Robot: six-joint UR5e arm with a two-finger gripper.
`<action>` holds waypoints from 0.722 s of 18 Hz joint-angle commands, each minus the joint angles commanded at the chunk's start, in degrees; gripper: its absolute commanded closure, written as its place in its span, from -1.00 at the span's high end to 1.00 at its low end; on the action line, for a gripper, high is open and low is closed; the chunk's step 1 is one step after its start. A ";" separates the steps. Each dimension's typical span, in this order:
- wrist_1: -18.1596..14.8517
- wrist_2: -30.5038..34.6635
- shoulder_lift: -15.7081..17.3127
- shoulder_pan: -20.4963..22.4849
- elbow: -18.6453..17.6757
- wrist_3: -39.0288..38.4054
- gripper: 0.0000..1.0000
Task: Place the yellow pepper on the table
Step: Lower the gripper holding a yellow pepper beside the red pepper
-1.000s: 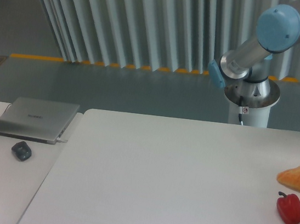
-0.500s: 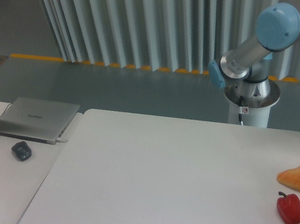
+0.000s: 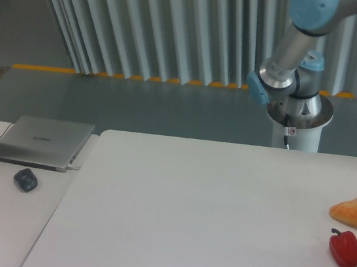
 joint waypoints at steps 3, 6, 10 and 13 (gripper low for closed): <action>0.61 3.07 2.20 -9.05 -4.57 -10.55 -0.44; 0.62 5.27 1.50 -13.72 -5.28 -14.08 -0.44; 1.58 10.81 -1.65 -19.26 -6.95 -14.44 -0.44; 3.33 15.28 -5.52 -20.93 -6.69 -16.02 -0.44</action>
